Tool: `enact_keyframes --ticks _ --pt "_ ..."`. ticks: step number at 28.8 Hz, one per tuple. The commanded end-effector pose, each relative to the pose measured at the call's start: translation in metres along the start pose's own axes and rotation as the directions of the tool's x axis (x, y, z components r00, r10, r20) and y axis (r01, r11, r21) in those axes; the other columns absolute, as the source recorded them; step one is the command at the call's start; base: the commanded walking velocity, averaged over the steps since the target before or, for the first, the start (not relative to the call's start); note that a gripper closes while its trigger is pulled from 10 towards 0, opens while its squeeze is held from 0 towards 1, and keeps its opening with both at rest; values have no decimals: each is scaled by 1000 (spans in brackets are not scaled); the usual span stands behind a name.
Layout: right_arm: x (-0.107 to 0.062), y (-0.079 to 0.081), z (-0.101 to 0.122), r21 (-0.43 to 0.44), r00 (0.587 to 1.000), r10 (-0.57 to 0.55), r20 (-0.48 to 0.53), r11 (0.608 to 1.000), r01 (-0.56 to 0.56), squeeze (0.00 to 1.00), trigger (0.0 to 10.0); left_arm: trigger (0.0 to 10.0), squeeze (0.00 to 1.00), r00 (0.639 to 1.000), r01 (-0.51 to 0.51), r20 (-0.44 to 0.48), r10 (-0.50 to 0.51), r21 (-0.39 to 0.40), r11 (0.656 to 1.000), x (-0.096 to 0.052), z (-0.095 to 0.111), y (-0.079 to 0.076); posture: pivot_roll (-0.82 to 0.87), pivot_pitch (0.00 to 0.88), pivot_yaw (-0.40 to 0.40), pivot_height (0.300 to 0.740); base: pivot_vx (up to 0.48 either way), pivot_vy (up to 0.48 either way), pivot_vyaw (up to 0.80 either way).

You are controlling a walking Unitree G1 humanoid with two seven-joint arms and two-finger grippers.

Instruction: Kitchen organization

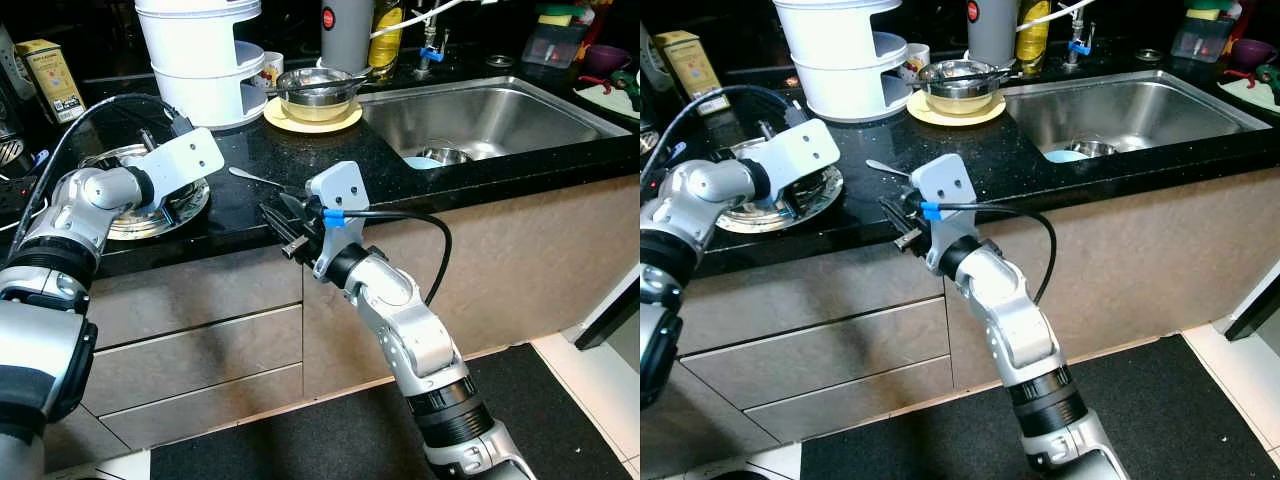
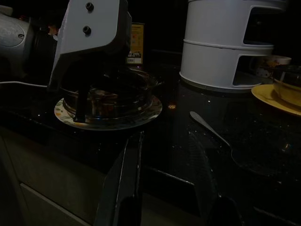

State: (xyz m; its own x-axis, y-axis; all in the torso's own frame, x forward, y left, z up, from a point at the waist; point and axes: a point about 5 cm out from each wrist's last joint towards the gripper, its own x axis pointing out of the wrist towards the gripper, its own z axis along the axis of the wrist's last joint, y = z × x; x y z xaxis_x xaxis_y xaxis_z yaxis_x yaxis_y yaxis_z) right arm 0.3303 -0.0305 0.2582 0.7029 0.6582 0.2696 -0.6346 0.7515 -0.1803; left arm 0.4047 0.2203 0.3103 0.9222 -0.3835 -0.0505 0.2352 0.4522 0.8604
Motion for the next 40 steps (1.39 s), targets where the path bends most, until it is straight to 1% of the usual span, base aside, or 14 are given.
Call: enact_keyframes --ticks 1,9,10,16,20,21,22,27,33,34,36,37,39,40 --pt "-1 0 -1 -2 1000 -6 5 1000 6 0 10000 0 0 1000 5 8 -5 -12 1000 -1 0 1 -13 121 68 740 0 0 0" --pt "-1 0 -1 -3 1000 -6 5 1000 7 0 10000 0 0 996 -54 61 64 -152 987 -3 5 13 -15 121 71 740 0 0 0" --pt "-1 0 -1 -3 1000 -7 5 1000 7 0 10000 0 0 988 -100 92 126 -249 963 -7 8 26 -15 121 71 740 0 0 0" --pt "-1 -1 -1 -1 1000 -7 7 1000 7 0 10000 0 0 970 -152 134 205 -326 933 -14 15 47 -16 123 68 740 0 0 0" --pt "-1 -1 0 0 1000 -6 8 1000 6 0 10000 0 0 940 -182 190 282 -419 889 -22 25 68 -16 123 68 740 0 0 0" --pt "-1 -1 0 0 1000 -6 8 1000 6 0 10000 0 0 940 -182 190 282 -419 889 -22 25 68 -16 123 68 740 0 0 0" --pt "0 0 0 1 1000 -4 10 1000 4 0 10000 0 0 929 -173 211 303 -477 862 -24 27 72 -16 123 68 740 0 0 0" --pt "1 0 0 2 1000 -3 11 1000 3 0 10000 0 0 922 -124 251 295 -531 838 -23 28 69 -13 120 66 740 0 0 0" --pt "0 -1 4 50 999 -17 39 999 16 0 10000 0 0 833 61 425 355 -708 703 -24 49 80 -12 118 74 740 0 0 0" --pt "0 -2 7 99 997 -31 66 995 24 0 10000 5725 0 805 174 503 315 -707 685 -22 56 76 -12 118 74 740 0 0 0" --pt "0 -3 8 105 997 -33 69 994 25 0 10000 5725 0 798 199 521 302 -700 685 -22 58 75 -12 118 74 740 0 0 0" --pt "-2 -4 10 136 996 -42 84 990 30 0 10000 10000 0 771 280 581 263 -679 679 -21 63 71 -12 118 74 740 0 0 0" --pt "-5 -7 13 193 992 -61 110 980 39 0 10000 10000 0 689 448 703 178 -606 658 -22 76 60 -12 118 74 740 0 0 0" --pt "-11 -13 12 208 991 -85 108 976 61 0 10000 10000 0 646 541 760 65 -516 664 -24 84 44 -18 123 61 740 0 0 0"
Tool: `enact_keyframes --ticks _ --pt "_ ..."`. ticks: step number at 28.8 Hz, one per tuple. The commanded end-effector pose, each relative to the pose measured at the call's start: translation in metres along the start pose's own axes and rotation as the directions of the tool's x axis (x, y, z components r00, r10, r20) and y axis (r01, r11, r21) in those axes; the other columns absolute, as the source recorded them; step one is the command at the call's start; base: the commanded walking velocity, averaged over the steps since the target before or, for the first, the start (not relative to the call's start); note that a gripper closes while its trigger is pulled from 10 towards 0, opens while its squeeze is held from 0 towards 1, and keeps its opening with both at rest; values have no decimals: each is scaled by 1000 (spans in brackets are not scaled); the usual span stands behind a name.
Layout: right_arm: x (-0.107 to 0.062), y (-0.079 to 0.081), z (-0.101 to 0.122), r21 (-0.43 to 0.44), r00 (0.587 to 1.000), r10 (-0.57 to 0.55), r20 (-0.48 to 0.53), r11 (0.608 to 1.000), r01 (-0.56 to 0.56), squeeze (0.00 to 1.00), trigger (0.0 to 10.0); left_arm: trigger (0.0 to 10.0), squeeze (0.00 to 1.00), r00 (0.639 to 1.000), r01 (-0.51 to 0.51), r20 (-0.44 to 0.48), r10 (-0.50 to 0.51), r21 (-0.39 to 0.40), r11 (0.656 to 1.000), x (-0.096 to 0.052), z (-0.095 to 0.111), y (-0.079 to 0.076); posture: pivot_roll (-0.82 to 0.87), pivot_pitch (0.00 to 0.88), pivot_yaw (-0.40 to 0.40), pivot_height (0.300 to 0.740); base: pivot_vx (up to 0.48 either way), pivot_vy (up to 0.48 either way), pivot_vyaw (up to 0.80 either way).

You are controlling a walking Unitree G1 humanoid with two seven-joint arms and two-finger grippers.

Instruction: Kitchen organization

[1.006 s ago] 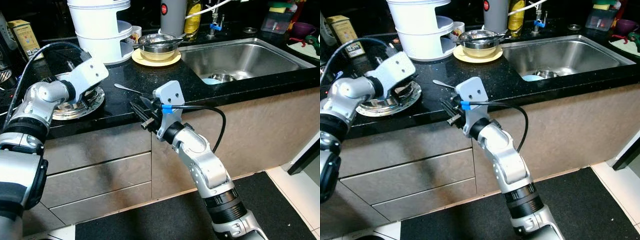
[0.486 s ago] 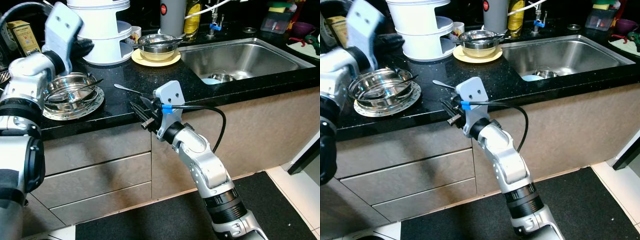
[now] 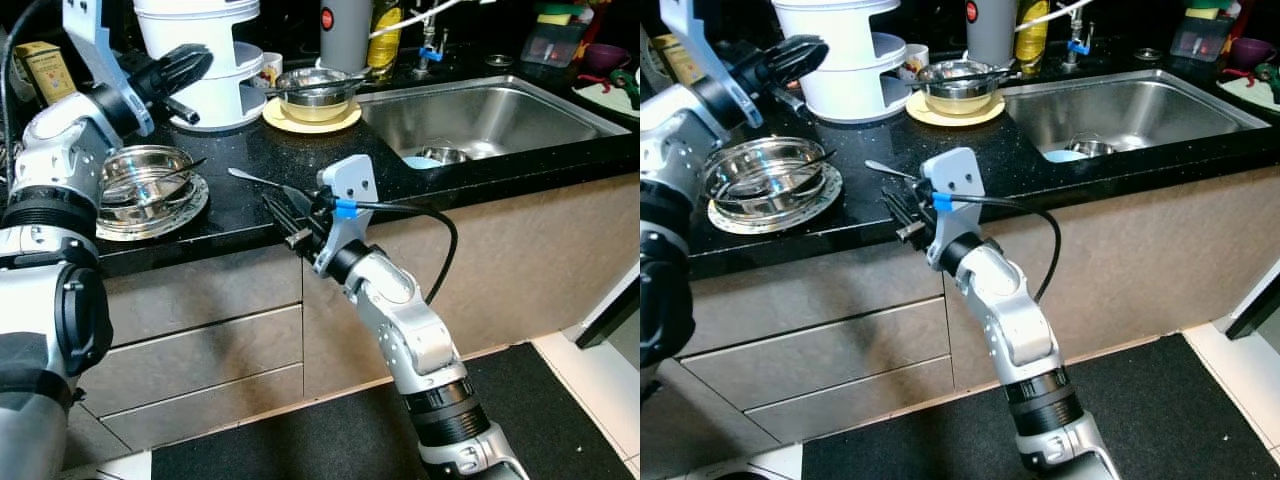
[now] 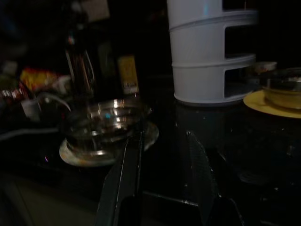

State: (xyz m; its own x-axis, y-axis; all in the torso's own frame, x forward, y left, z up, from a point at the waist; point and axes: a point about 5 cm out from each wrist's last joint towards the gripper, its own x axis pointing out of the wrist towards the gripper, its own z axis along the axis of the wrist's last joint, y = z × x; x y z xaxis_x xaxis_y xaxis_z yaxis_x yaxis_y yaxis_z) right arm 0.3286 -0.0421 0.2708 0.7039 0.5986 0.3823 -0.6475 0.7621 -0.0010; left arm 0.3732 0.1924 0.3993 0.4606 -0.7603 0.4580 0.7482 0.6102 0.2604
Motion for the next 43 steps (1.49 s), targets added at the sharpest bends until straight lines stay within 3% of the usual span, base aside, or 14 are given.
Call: enact_keyframes --ticks 1,5,11,18,19,22,26,29,30,32,36,38,39,43 --pt "-10 -8 0 36 999 -34 0 999 34 0 10000 10000 0 978 199 -47 -202 -48 979 2 -12 -26 -18 123 61 740 0 0 0" --pt "-25 -21 -6 10 996 -83 -37 996 84 0 10000 10000 0 913 312 -278 -298 8 950 -10 -46 -47 -25 122 50 740 0 0 0" --pt "-51 -35 -17 -29 985 -138 -107 990 135 0 10000 10000 0 902 273 -337 -269 -38 961 -19 -69 -55 -30 122 42 740 0 0 0" --pt "-87 -49 -38 -141 945 -206 -254 975 174 0 10000 10000 0 784 256 -558 -273 -110 960 -46 -122 -91 -45 136 37 740 0 0 0" --pt "-98 -52 -48 -178 919 -229 -321 968 179 0 10000 10000 0 687 252 -671 -279 -140 958 -64 -144 -106 -45 136 37 740 0 0 0" --pt "-120 -55 -77 -205 851 -257 -458 962 181 0 10000 10000 0 554 173 -796 -244 -176 969 -93 -182 -131 -53 145 31 740 0 0 0" --pt "-130 -54 -91 -203 820 -265 -508 962 185 0 10000 10000 0 528 70 -831 -177 -165 984 -103 -197 -141 -53 147 29 740 0 0 0" --pt "-152 -53 -126 -154 747 -294 -596 955 253 0 10000 10000 0 380 -241 -916 130 38 970 -133 -235 -150 -55 151 27 740 0 0 0" --pt "-152 -53 -126 -154 747 -294 -596 955 253 0 10000 10000 0 380 -241 -916 130 38 970 -133 -235 -150 -55 151 27 740 0 0 0" --pt "-183 -53 -164 -49 672 -350 -653 904 424 0 10000 10000 0 297 -322 -919 260 160 933 -159 -254 -162 -61 160 16 740 0 0 0" --pt "-198 -53 -180 -13 625 -396 -673 851 525 0 10000 10000 0 275 -337 -919 281 182 924 -171 -263 -170 -57 163 9 740 0 0 0" --pt "-235 -42 -212 -26 471 -447 -760 746 666 0 10000 10000 0 227 -514 -934 276 125 849 -208 -290 -196 -46 168 -12 740 0 0 0" --pt "-246 -35 -221 -47 420 -435 -796 737 674 0 10000 10000 0 219 -565 -939 264 98 819 -222 -299 -209 -50 174 -14 740 0 0 0" --pt "-257 -25 -230 -65 384 -409 -828 750 658 0 10000 10000 0 174 -614 -952 252 95 783 -241 -308 -225 -49 176 -15 740 0 0 0"
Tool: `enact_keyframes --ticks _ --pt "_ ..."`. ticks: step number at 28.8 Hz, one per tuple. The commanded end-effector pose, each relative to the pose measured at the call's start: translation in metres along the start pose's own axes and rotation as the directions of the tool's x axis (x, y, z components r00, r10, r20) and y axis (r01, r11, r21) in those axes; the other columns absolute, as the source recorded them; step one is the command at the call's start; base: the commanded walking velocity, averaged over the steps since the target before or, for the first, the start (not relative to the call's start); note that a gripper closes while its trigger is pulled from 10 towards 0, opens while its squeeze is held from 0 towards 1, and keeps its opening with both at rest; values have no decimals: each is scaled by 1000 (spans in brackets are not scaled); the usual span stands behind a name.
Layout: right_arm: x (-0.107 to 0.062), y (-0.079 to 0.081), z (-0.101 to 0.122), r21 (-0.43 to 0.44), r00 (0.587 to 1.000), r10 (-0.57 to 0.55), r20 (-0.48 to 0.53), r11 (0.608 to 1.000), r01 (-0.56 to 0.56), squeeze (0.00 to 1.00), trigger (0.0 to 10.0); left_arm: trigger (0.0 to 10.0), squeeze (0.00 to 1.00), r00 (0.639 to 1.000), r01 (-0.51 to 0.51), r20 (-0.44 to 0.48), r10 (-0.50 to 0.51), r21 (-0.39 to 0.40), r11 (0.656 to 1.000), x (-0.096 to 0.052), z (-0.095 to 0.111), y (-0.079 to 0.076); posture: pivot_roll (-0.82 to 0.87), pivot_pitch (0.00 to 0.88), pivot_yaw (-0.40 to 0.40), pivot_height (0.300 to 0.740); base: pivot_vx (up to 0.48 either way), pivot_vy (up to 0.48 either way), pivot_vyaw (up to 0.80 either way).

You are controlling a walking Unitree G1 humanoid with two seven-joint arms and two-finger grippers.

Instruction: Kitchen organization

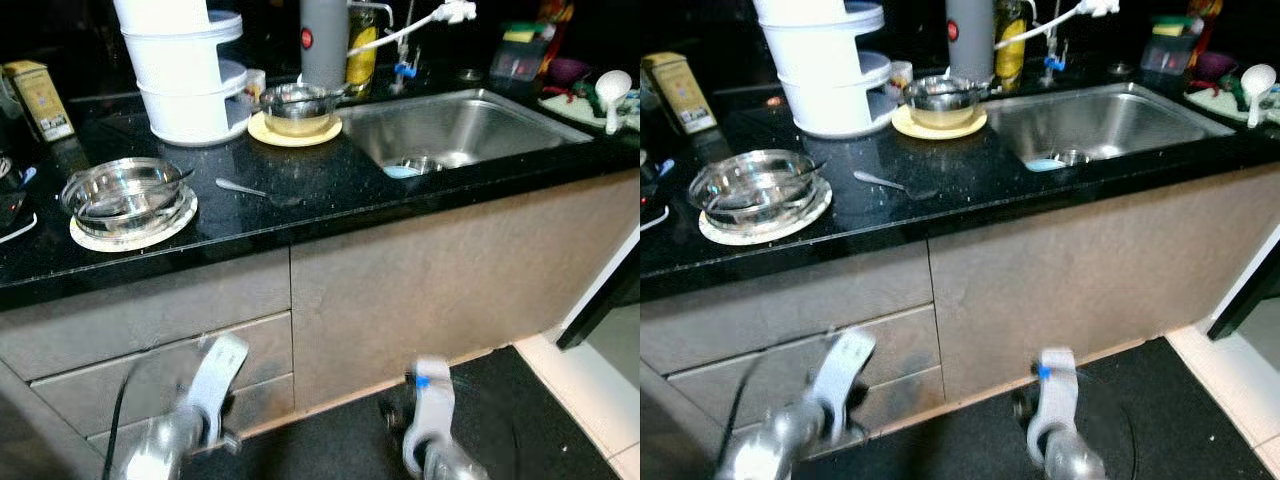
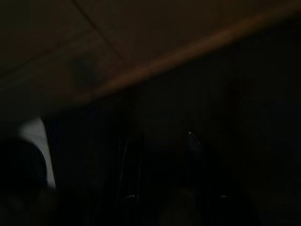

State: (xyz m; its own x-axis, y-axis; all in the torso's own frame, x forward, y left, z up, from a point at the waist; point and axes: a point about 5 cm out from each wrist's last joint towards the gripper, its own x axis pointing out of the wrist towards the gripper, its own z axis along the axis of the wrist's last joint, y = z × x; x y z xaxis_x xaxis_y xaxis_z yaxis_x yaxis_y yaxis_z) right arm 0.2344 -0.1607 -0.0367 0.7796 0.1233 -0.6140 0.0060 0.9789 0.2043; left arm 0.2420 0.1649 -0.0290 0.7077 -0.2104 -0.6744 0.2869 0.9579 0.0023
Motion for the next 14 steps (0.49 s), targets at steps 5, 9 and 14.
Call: enact_keyframes --ticks 5,9,14 --pt "-2 1 -17 -18 999 2 -33 1000 -2 0 10000 10000 0 996 -87 -13 86 -105 991 -2 -17 3 -52 214 4 740 0 0 0" --pt "-6 -2 -31 -13 1000 -11 -29 1000 10 0 10000 10000 0 977 -188 73 198 -124 974 -4 -14 6 -39 269 17 740 0 0 0" --pt "-11 -3 -41 -15 1000 -9 -12 1000 9 0 10000 10000 0 981 -165 101 168 -36 986 -4 -20 -2 -34 304 26 740 0 0 0"
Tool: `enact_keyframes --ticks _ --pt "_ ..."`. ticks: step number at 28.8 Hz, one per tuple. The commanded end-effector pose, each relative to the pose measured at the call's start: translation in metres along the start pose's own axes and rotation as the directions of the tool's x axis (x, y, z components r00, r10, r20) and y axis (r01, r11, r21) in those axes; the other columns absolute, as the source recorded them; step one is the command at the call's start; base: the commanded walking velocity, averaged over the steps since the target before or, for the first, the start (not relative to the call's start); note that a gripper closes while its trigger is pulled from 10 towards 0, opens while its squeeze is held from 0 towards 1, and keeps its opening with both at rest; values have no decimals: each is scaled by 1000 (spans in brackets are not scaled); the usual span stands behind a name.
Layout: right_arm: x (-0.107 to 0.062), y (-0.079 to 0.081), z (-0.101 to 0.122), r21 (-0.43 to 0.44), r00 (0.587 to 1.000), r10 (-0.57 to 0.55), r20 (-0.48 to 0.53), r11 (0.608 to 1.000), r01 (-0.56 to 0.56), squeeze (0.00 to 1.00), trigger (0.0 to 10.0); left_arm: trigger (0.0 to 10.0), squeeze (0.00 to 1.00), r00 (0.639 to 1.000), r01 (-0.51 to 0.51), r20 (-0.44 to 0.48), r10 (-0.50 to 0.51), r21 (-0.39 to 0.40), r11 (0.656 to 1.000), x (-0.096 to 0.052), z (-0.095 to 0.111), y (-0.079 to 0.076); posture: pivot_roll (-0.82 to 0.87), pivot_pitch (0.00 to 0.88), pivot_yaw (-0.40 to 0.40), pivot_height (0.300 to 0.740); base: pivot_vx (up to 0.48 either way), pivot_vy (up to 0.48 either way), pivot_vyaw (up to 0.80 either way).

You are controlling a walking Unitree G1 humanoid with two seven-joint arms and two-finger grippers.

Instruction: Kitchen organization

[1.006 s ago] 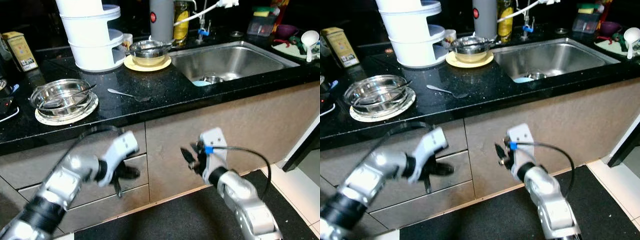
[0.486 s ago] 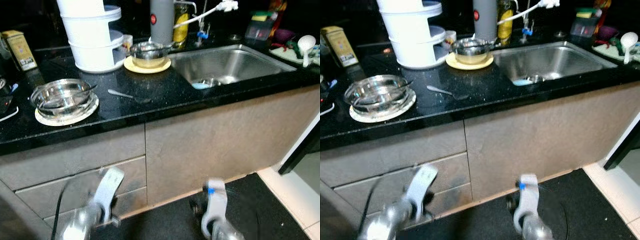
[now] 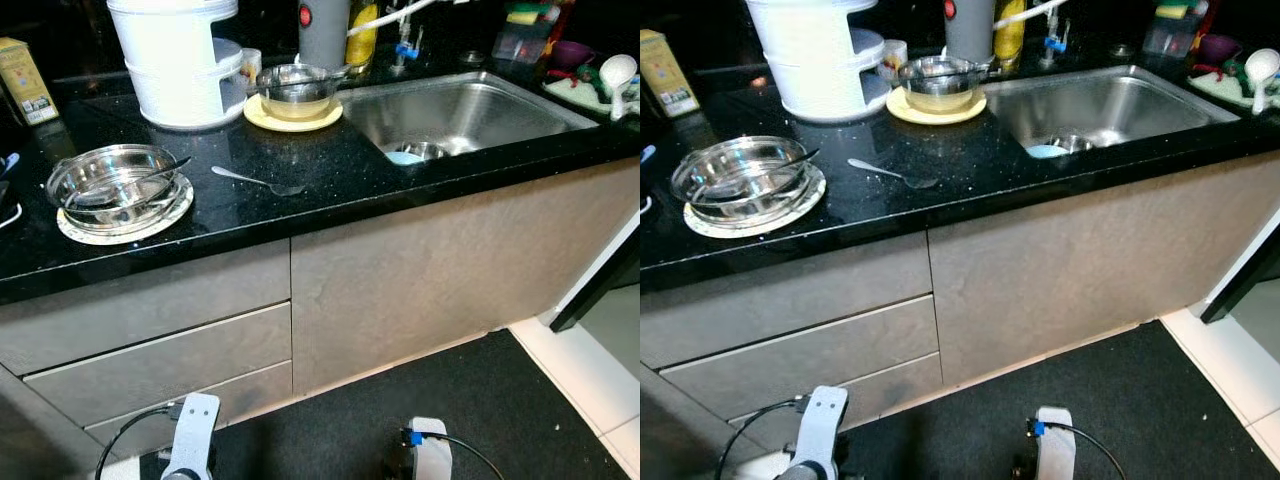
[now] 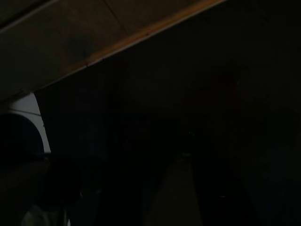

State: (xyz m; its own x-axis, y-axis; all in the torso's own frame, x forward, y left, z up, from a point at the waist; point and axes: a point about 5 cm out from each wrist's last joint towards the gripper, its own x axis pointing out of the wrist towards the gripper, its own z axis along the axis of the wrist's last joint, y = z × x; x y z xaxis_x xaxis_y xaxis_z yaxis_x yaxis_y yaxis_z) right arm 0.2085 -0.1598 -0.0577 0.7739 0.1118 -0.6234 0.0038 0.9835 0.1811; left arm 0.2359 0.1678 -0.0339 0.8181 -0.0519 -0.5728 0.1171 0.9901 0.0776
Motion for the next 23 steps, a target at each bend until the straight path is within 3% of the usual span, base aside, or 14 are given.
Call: enact_keyframes --ticks 1,4,15,23 --pt "-3 1 -8 4 1000 4 -3 1000 -4 0 10000 10000 0 1000 16 -15 -16 23 1000 -4 -12 -2 -34 304 26 740 0 0 0" --pt "-5 4 -7 15 999 35 36 999 -35 0 10000 10000 0 998 63 1 -64 41 997 -4 -11 -9 -38 308 28 740 0 0 0" --pt "-3 -2 -3 12 998 37 59 999 -38 0 10000 10000 0 998 58 7 -58 -29 998 0 -7 -10 -66 246 16 740 0 0 0" --pt "0 1 1 13 996 54 71 998 -55 0 10000 10000 0 999 31 16 -31 17 999 4 -2 -11 -58 220 8 740 0 0 0"
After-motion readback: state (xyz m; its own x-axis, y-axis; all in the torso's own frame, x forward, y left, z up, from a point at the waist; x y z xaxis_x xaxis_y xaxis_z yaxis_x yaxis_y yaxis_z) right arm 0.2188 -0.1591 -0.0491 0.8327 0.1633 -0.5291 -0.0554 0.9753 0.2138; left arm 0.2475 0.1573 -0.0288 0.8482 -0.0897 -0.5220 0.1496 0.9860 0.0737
